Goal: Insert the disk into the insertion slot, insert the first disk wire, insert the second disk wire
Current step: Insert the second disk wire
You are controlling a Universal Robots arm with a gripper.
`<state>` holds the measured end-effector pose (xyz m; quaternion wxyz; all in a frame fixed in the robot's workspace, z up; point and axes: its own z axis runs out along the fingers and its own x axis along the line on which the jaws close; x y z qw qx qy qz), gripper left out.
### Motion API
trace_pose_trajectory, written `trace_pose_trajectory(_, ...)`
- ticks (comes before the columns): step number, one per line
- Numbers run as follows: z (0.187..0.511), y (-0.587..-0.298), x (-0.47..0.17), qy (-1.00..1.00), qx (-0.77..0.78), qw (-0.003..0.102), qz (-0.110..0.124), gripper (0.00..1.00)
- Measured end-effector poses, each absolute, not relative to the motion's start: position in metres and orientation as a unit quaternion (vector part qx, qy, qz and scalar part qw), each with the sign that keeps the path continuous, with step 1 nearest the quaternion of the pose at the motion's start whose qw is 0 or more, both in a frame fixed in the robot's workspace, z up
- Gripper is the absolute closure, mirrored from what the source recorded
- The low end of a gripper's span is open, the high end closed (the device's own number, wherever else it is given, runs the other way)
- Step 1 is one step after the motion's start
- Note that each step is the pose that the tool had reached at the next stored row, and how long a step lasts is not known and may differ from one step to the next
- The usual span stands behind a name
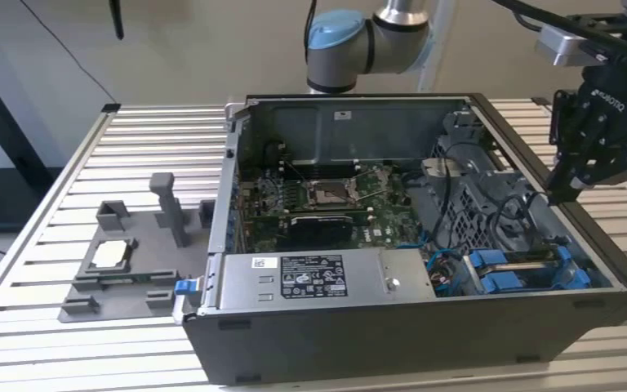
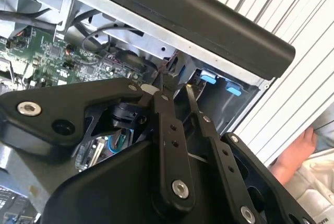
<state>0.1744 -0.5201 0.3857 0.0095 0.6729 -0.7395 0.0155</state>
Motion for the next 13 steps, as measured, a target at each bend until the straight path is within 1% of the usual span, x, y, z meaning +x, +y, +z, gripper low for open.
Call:
trace_pose_trajectory(3, 0.3848, -0.5202, 0.175, -0.736, 0.676, 0.012, 0.017, 0.73)
trace_pose_trajectory(6, 0.384, -0.5201, 0.175, -0.733, 0.679, 0.017, 0.022, 0.73)
trace_pose_trajectory(13, 0.3835, -0.5201, 0.175, -0.733, 0.68, 0.018, 0.023, 0.73)
